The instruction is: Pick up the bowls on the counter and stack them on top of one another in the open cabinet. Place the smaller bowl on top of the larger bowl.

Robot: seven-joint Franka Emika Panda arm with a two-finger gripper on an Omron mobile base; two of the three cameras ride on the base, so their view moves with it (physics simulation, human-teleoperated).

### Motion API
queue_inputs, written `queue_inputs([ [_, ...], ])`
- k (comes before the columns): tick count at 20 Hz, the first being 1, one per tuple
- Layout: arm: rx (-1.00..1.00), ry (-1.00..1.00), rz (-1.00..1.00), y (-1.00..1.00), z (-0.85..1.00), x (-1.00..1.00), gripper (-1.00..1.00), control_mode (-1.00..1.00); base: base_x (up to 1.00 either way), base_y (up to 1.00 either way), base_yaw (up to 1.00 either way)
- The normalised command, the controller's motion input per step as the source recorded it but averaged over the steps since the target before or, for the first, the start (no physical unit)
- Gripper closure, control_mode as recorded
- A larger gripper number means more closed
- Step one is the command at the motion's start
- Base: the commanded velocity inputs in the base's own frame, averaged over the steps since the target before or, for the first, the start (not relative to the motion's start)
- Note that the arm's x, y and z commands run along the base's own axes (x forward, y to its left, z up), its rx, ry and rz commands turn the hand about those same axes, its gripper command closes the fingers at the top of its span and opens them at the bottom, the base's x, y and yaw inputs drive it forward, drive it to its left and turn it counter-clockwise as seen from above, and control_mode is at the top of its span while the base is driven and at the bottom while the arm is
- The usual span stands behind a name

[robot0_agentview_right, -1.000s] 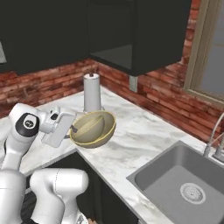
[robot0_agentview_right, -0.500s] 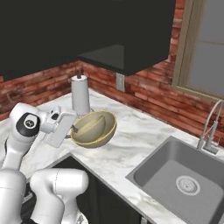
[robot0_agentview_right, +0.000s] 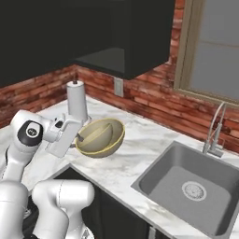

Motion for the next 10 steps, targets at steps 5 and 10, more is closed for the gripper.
queue_inputs([
  [5,0.00,0.00,0.00,0.00,0.00,0.00,1.00,1.00,0.60,0.18,-0.36],
  [10,0.00,0.00,0.00,0.00,0.00,0.00,1.00,1.00,0.61,0.23,-0.41],
])
